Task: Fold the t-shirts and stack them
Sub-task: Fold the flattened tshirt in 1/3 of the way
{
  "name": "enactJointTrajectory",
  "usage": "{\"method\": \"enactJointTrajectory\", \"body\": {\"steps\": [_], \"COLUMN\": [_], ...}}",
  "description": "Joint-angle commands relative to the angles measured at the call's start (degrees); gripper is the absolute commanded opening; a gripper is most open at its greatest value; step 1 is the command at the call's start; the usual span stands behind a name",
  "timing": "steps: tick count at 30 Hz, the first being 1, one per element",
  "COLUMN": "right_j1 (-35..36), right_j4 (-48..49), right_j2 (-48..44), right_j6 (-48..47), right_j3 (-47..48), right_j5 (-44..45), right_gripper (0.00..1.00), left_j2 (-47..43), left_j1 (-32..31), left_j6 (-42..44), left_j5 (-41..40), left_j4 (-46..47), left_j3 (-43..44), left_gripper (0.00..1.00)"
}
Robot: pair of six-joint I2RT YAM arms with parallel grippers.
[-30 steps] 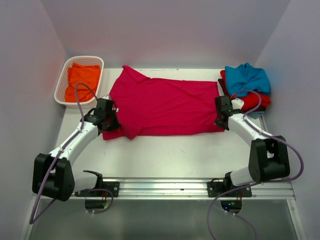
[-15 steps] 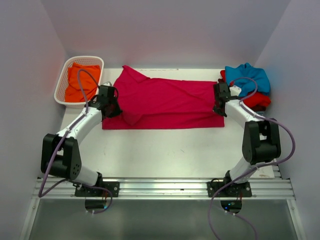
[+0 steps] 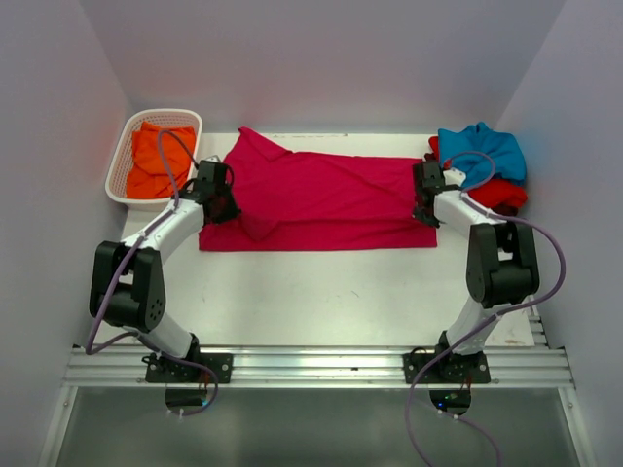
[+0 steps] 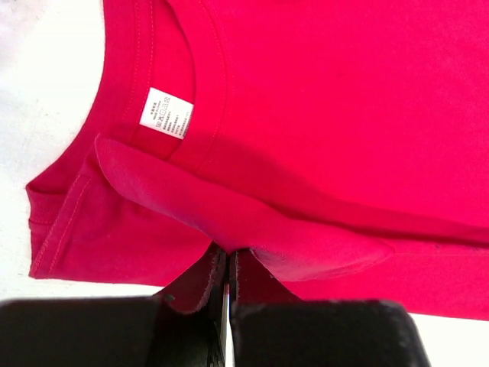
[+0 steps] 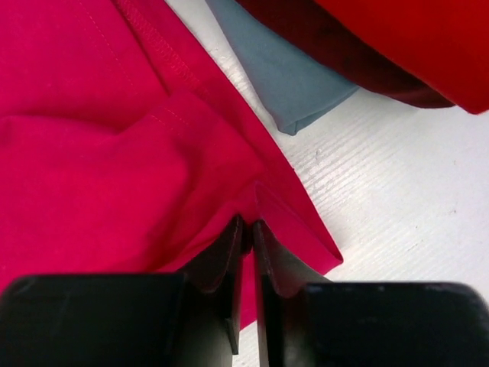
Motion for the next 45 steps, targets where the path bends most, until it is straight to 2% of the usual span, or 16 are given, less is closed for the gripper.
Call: {"method": "enactJointTrajectory", "body": {"steps": [1, 2, 4, 5, 6, 7, 10, 14, 15, 17, 18, 19, 24, 27, 37, 45], "right_j1": [-0.39, -0.39, -0.39, -0.39, -0.39, -0.39, -0.21, -0.21, -0.13, -0.21, -0.13, -0.21, -0.13, -0.21, -0.21, 0.05], "right_j4": [2.37, 2.99, 4.57, 5.27, 6.24, 8.42, 11.16, 11.43, 11.17, 9.77, 9.50, 9.93, 9.42, 9.41, 10.73, 4.16], "right_j2": [1.16, 1.07, -0.59, -0.60, -3.21, -4.89, -12.71, -18.96, -19.32, -19.32, -19.15, -18.97, -15.37, -12.30, -2.45, -2.44], "right_j6": [-0.09, -0.35, -1.06, -1.15, -1.67, -2.20, -4.04, -6.06, -6.42, -6.95, -6.95, -6.86, -6.68, -6.77, -6.42, -7.74], "right_j3": [1.90, 1.63, 0.67, 0.06, -0.73, -2.74, -7.05, -10.49, -10.84, -11.55, -11.90, -12.86, -12.26, -10.67, -10.23, -11.02], "right_j5": [1.94, 1.76, 0.63, 0.27, -0.08, -0.35, -1.23, -4.38, -6.39, -8.16, -9.48, -10.19, -13.96, -16.43, -18.10, -17.67], "right_gripper": [0.14, 0.21, 0.52, 0.59, 0.65, 0.69, 0.77, 0.77, 0.69, 0.47, 0.06, 0.00, 0.00, 0.00, 0.00, 0.00], "left_j2": [0.12, -0.05, -1.45, -2.33, -3.38, -5.92, -11.10, -16.66, -17.36, -18.25, -18.16, -17.64, -12.38, -9.03, -5.16, 1.42], "left_j1": [0.68, 0.77, 0.68, 0.68, 0.68, 0.68, 0.68, 0.68, 0.68, 0.68, 0.68, 0.68, 0.68, 0.68, 0.77, 0.77], "left_j6": [0.49, 0.58, 0.23, 0.05, -0.21, -0.56, -0.30, -0.91, -1.00, -1.70, -1.79, -2.14, -3.64, -3.64, -2.23, -5.30], "left_j5": [-1.86, -1.87, -2.22, -2.65, -3.18, -3.88, -3.80, -0.56, 0.24, 1.91, 2.52, 4.01, 7.01, 7.45, 6.13, 7.35], "left_j4": [4.19, 4.72, 6.30, 7.00, 8.23, 9.02, 11.22, 13.51, 15.25, 17.02, 17.90, 18.86, 26.43, 28.71, 32.06, 23.11], "left_j3": [1.79, 1.53, 0.30, -0.23, -1.02, -2.68, -5.67, -11.38, -13.05, -16.66, -17.80, -18.86, -23.08, -22.82, -23.79, -21.33], "left_gripper": [0.00, 0.02, 0.38, 0.55, 0.89, 1.00, 1.00, 1.00, 1.00, 0.97, 0.88, 0.82, 0.15, 0.00, 0.00, 0.00]}}
